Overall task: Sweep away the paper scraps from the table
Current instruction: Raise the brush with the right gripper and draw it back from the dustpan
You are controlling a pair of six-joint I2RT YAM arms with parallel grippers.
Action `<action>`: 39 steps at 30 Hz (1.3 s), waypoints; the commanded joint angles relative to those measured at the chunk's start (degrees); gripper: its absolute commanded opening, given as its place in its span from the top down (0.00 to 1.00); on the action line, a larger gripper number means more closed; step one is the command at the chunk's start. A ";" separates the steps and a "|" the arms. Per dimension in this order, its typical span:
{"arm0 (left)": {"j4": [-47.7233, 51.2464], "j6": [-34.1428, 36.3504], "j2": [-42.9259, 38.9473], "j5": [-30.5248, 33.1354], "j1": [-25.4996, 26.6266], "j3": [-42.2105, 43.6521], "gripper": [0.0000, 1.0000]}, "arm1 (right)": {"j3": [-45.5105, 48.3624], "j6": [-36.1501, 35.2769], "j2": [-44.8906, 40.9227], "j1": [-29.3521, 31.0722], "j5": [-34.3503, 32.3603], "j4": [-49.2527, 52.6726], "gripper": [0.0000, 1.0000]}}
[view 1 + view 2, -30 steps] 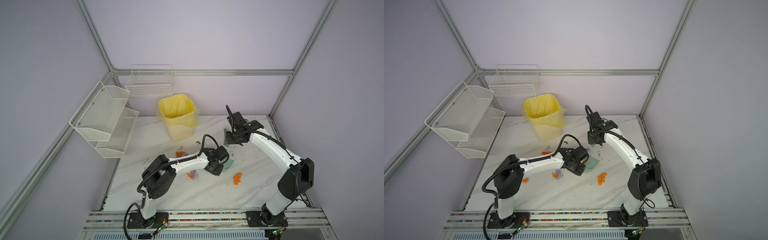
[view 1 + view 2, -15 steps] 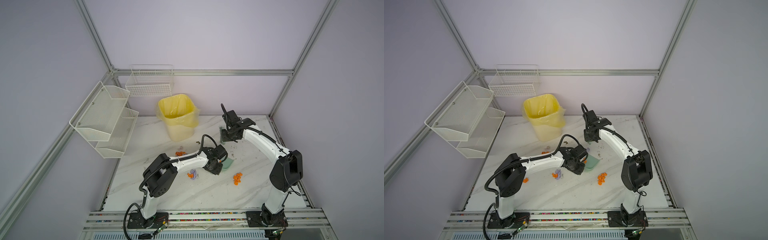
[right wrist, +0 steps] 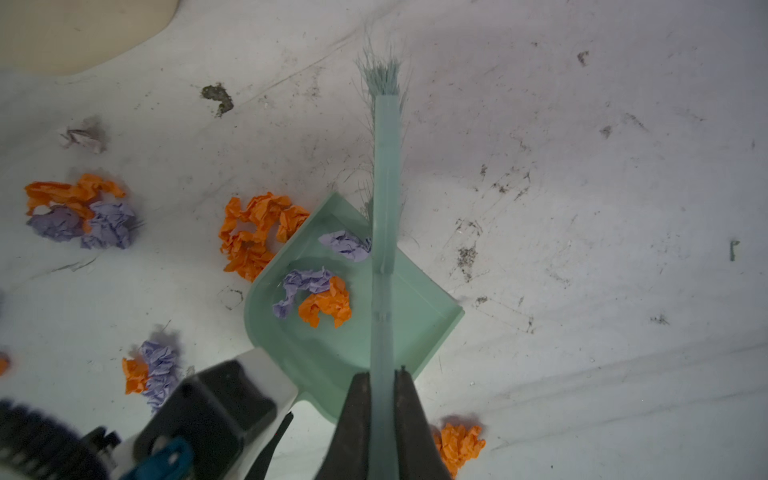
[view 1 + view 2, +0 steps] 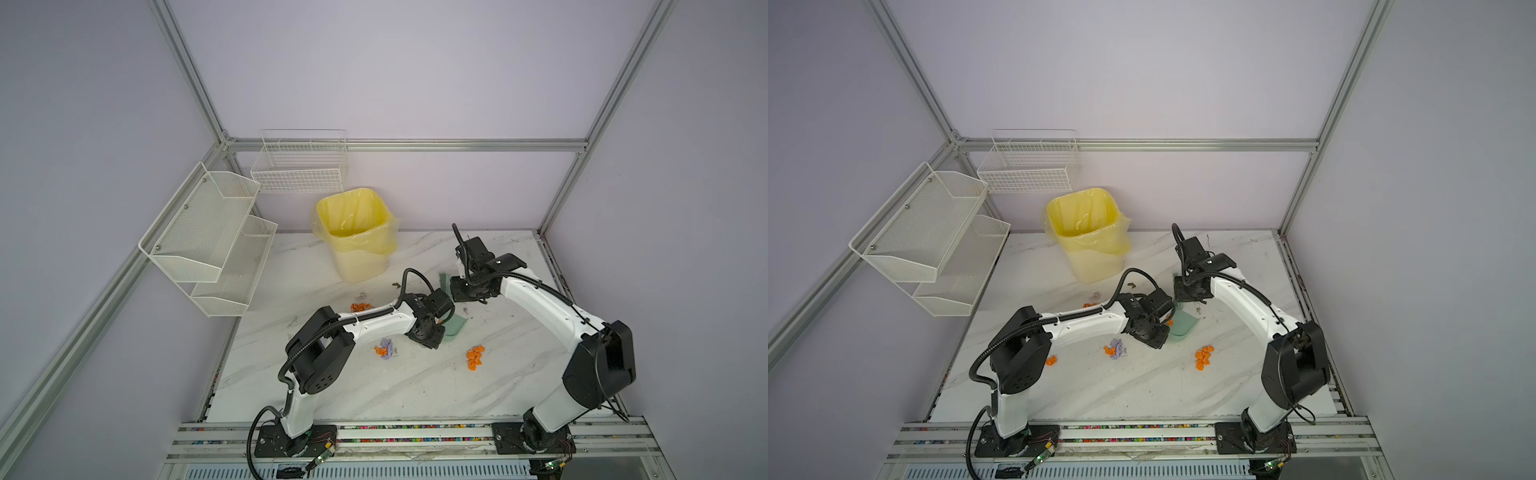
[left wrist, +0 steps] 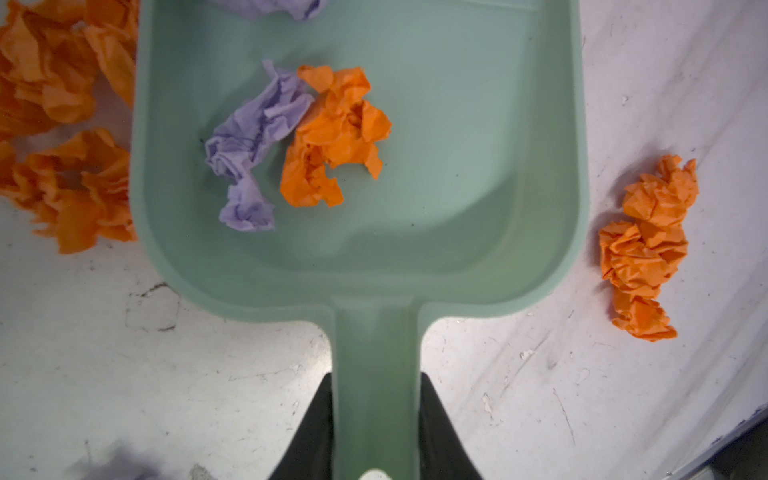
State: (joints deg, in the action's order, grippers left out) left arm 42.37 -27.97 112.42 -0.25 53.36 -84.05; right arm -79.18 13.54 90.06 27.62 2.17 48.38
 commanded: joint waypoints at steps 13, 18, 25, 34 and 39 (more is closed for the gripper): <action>-3.27 -0.24 -0.39 0.10 0.17 1.70 1.00 | 2.88 5.70 -12.87 -0.28 -1.73 2.95 1.00; -5.59 -1.04 -1.78 0.34 0.16 3.88 1.00 | 1.89 6.12 -13.68 -1.05 -3.86 2.78 1.00; -7.33 -0.95 -2.47 -0.14 0.15 3.49 1.00 | 1.46 5.26 -11.66 -3.26 -3.42 -0.12 1.00; -8.36 -1.08 -5.36 1.36 0.16 2.83 1.00 | -0.21 5.35 -11.07 -6.99 -3.43 -1.11 1.00; -8.40 -0.86 -6.92 2.77 0.16 2.57 0.99 | 0.64 5.39 -13.61 -8.76 -3.03 -1.74 1.00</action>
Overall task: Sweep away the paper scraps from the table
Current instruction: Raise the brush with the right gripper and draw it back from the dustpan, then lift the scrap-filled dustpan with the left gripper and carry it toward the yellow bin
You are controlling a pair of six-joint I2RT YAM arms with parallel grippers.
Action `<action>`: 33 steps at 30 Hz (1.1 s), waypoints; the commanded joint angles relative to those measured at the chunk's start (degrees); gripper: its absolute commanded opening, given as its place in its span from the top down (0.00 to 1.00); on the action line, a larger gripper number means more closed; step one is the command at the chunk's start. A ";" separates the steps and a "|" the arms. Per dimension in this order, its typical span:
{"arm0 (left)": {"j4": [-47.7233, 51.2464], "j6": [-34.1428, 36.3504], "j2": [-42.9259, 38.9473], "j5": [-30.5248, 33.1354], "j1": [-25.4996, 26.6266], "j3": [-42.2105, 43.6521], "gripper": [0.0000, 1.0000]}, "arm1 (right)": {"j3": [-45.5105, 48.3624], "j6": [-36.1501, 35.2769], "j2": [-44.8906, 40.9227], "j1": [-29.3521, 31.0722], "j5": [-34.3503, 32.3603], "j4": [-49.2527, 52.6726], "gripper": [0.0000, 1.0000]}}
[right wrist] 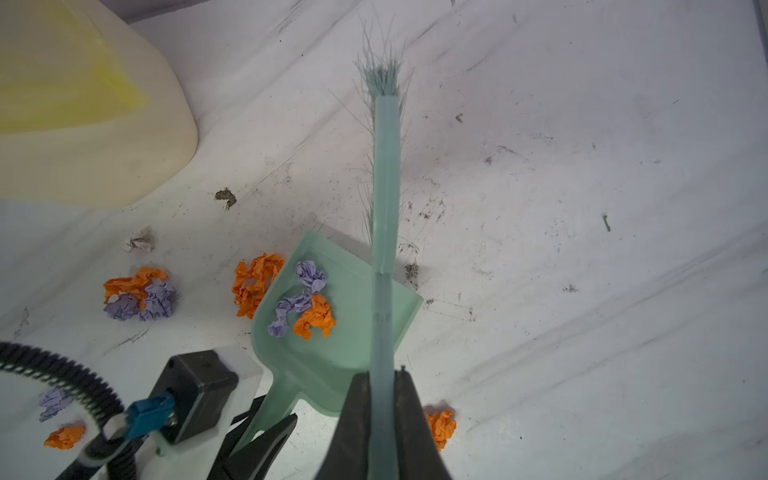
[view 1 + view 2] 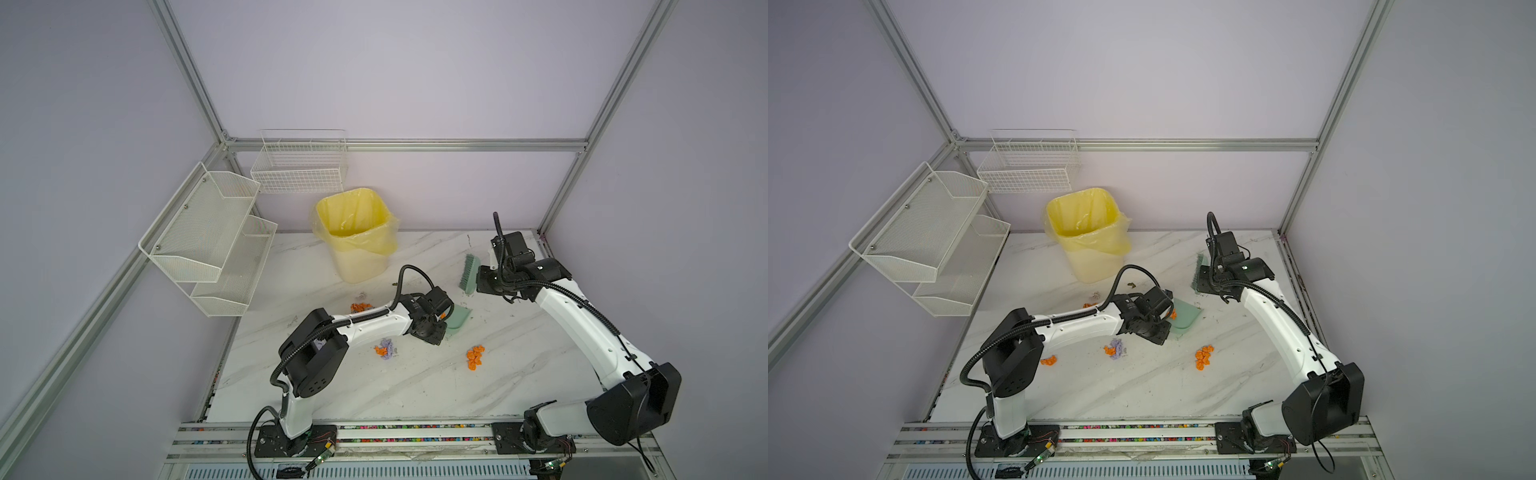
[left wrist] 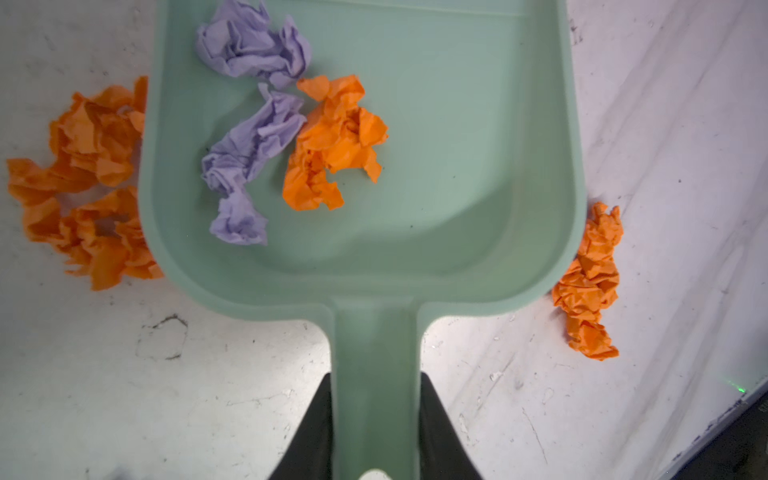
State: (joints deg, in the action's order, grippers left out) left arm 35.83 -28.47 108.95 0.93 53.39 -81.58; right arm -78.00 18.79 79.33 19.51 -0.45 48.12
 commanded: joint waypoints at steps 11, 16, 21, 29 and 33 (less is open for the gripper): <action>-2.44 0.71 -5.40 2.79 0.12 -0.61 0.94 | 1.14 0.52 -5.69 -2.01 -1.38 -2.18 1.00; -1.67 0.69 -6.11 3.76 0.14 -1.55 0.96 | 1.38 1.23 -6.72 -2.02 -2.02 -3.54 1.00; 0.44 1.26 -5.96 5.19 0.05 -3.95 1.00 | 2.79 1.83 -7.06 -2.15 -2.18 -4.84 1.00; 3.35 1.58 -6.00 8.24 -0.29 -7.28 1.00 | 4.12 3.10 -8.26 -3.26 -3.87 -6.12 1.00; 5.32 1.83 -6.53 8.90 -0.58 -9.32 1.00 | 4.62 3.32 -9.16 -4.10 -4.62 -6.89 1.00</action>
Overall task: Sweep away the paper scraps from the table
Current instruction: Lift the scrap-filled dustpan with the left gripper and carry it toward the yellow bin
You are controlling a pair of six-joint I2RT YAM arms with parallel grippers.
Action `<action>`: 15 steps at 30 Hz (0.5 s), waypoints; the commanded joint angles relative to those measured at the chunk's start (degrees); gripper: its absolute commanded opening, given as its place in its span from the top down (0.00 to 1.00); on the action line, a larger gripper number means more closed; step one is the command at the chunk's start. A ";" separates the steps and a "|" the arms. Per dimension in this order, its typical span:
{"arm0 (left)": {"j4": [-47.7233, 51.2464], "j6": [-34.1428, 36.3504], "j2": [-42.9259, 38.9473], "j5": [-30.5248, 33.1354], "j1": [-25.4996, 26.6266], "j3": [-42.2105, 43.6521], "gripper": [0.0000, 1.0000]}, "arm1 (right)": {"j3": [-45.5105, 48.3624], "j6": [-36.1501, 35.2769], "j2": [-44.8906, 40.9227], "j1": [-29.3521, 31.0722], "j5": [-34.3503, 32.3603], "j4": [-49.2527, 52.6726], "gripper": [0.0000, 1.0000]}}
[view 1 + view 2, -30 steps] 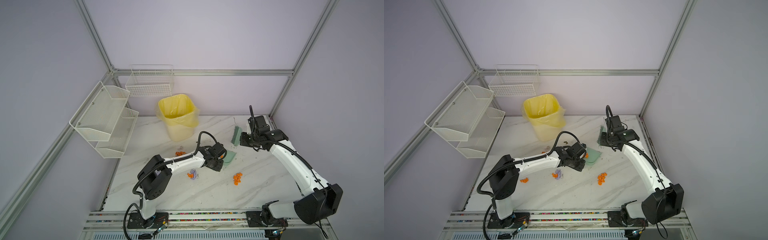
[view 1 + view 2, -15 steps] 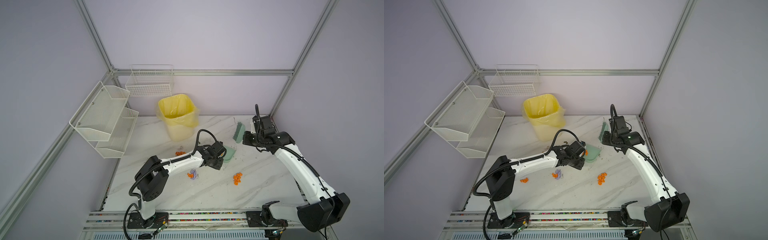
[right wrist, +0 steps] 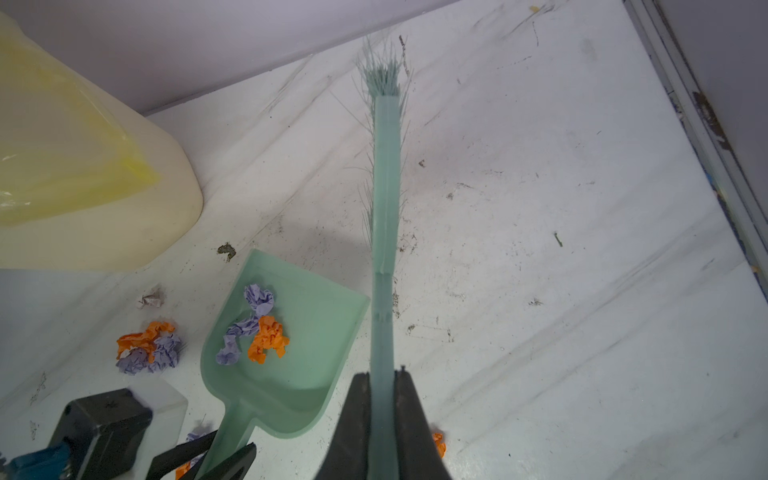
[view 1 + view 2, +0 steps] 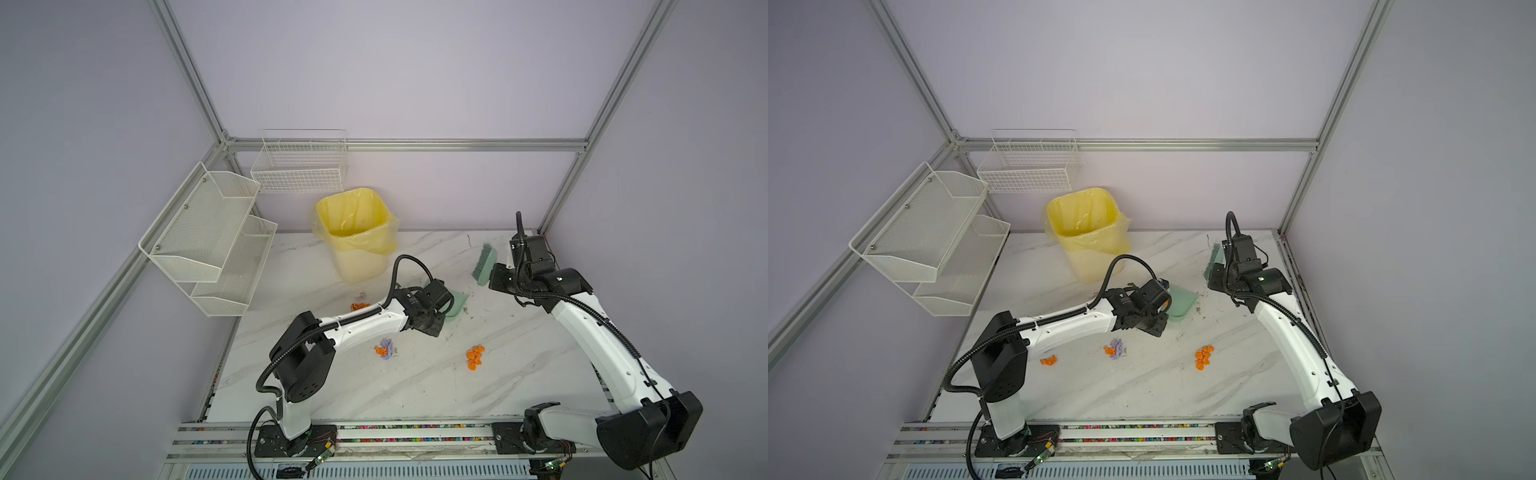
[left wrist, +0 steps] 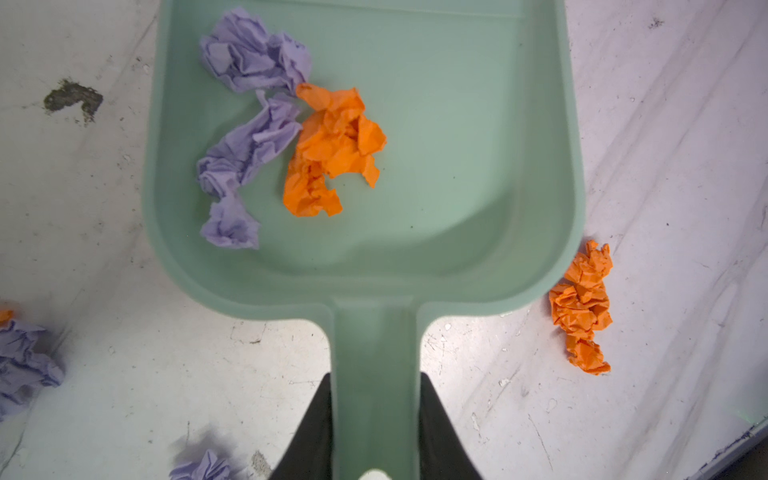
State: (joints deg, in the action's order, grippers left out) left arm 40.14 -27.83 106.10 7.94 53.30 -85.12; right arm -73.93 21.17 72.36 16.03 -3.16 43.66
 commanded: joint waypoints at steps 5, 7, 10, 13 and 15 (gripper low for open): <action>1.04 1.97 -5.61 3.43 -0.60 -7.13 1.00 | 1.65 0.98 -2.65 -1.36 -1.85 -2.98 1.00; 1.17 2.37 -6.07 3.73 -0.82 -7.81 1.00 | 2.07 0.86 -2.75 -1.49 -1.60 -3.21 1.00; 1.26 2.75 -6.65 3.69 -1.06 -8.38 1.00 | 2.45 0.89 -2.74 -1.69 -1.33 -3.34 1.00; 1.26 2.95 -6.96 3.44 -1.52 -8.86 1.00 | 2.70 0.83 -2.91 -1.78 -1.11 -3.37 1.00; 1.45 3.22 -6.94 2.84 -1.78 -9.54 1.00 | 3.05 0.78 -3.08 -1.83 -1.14 -3.53 1.00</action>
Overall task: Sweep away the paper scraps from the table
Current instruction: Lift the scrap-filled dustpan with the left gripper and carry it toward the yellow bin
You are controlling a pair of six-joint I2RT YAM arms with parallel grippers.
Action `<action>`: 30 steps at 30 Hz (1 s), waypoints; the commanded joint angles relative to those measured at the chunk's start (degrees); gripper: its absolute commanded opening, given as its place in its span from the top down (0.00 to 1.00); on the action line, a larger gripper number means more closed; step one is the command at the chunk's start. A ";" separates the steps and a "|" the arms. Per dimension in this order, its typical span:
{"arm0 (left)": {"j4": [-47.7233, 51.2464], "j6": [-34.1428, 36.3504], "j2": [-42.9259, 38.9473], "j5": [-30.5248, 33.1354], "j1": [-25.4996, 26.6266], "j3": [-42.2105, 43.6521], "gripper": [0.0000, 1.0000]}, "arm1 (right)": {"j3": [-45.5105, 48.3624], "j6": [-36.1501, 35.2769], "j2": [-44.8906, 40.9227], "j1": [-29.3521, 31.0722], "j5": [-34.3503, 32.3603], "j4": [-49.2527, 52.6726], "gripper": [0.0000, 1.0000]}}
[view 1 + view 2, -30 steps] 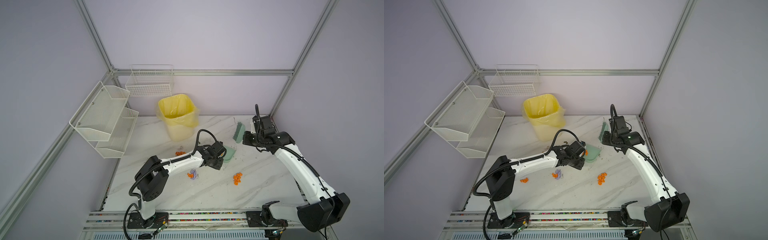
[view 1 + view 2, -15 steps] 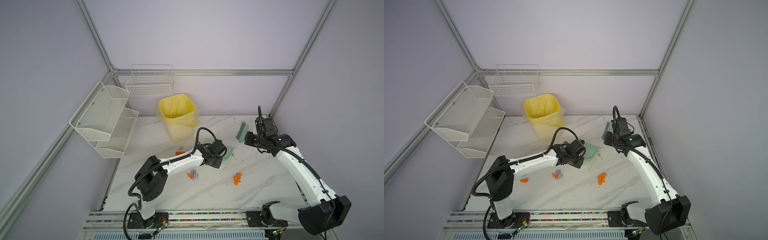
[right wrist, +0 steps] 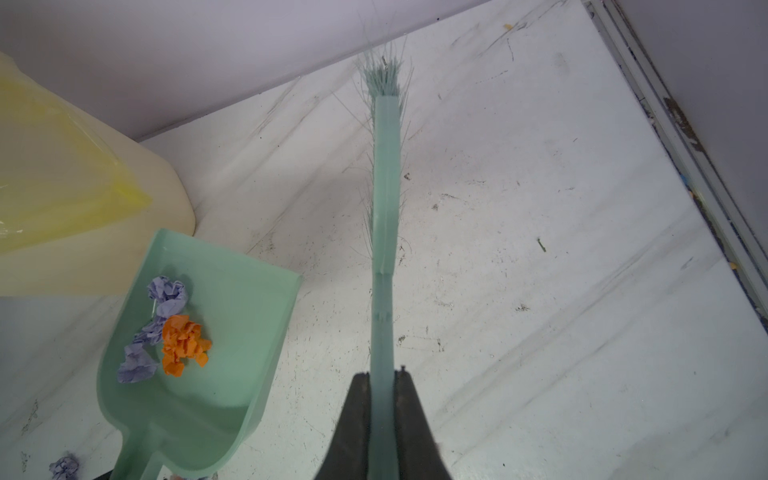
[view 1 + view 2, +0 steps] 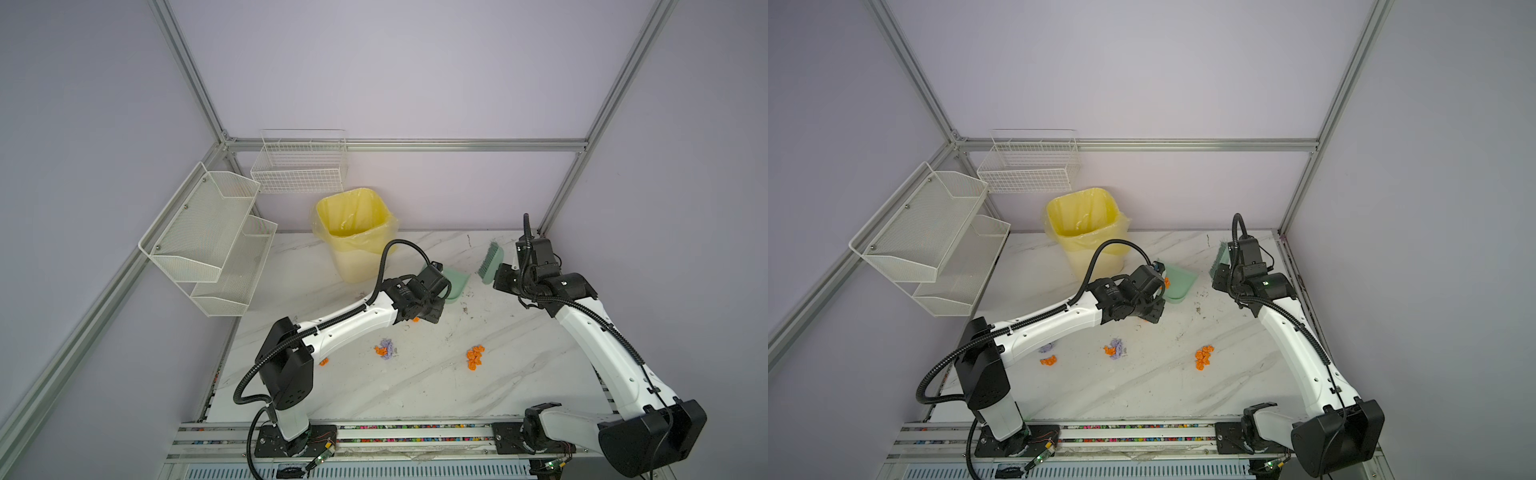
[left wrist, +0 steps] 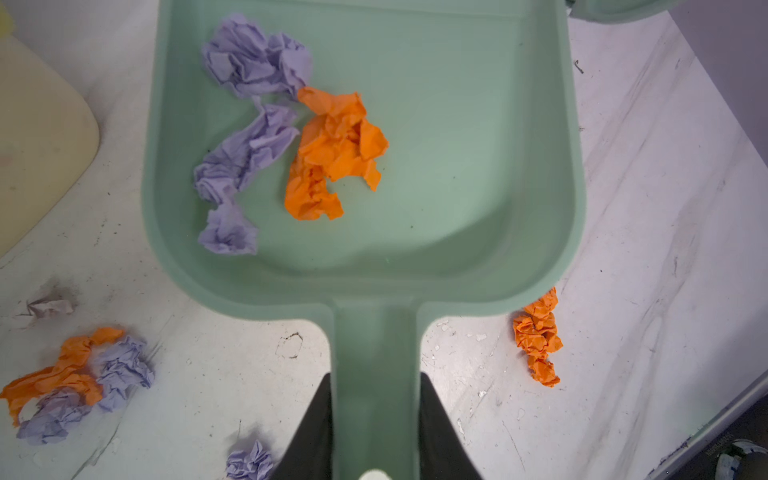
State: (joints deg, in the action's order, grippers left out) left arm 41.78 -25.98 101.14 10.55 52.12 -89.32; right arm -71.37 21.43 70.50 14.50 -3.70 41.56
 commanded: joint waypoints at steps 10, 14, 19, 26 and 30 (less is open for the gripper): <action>2.21 1.19 -0.99 -1.36 -2.61 -10.37 1.00 | 2.10 0.67 -1.09 -0.58 0.86 -3.53 1.00; 2.18 0.88 -1.31 -1.47 -3.39 -11.70 1.00 | 2.47 0.63 -1.33 -0.61 1.11 -3.52 1.00; 2.34 1.36 -1.12 -2.26 -4.35 -13.84 1.00 | 2.78 0.38 -1.29 -0.65 1.16 -3.91 1.00; 3.89 2.41 -1.15 -2.81 -5.45 -16.12 1.00 | 3.16 0.54 -0.63 -0.69 2.43 -4.90 1.00; 3.93 2.08 -1.34 -3.51 -6.07 -17.17 1.00 | 3.43 0.65 -0.19 -0.62 3.24 -5.50 1.00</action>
State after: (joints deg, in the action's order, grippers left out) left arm 46.28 -24.84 101.14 7.99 46.70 -99.74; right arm -68.45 21.47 70.39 14.13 -1.19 37.95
